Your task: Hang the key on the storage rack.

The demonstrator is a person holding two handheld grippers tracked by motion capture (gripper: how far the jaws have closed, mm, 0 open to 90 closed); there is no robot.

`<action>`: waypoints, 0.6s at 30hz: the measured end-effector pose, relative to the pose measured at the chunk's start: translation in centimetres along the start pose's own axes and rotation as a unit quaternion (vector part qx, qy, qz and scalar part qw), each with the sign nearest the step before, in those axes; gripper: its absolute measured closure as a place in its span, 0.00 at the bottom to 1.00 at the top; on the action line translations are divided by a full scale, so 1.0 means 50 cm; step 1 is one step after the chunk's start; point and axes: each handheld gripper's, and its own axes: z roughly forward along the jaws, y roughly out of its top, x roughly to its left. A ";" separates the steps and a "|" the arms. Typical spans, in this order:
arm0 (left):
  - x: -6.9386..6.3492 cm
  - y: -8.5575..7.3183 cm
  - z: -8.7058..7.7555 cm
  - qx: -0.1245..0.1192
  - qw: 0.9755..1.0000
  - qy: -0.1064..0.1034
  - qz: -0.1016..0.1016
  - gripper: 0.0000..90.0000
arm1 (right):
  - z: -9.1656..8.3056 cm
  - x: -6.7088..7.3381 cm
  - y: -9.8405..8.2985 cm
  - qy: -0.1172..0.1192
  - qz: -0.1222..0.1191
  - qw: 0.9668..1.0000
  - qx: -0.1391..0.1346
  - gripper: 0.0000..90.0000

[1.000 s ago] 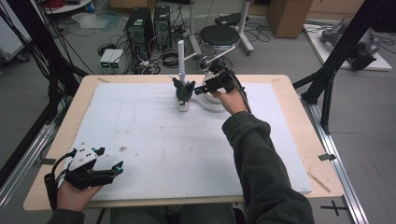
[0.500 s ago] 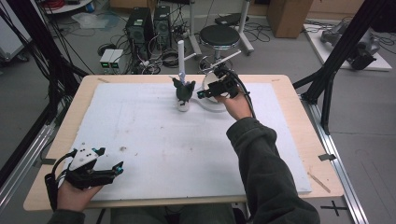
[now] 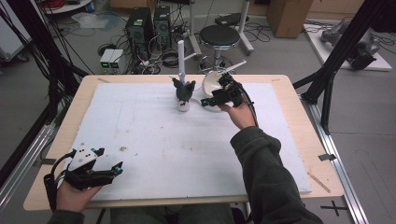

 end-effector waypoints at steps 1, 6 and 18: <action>0.001 0.000 0.000 0.002 1.000 0.000 0.002 0.22 | 0.000 -0.001 -0.004 0.001 -0.001 1.000 -0.001 0.29; -0.001 0.000 0.001 0.001 1.000 0.000 0.000 0.22 | -0.002 0.001 -0.020 0.000 0.000 1.000 -0.001 0.27; -0.001 -0.001 0.001 0.003 1.000 -0.001 0.001 0.22 | -0.026 0.004 -0.051 -0.004 0.004 1.000 -0.012 0.23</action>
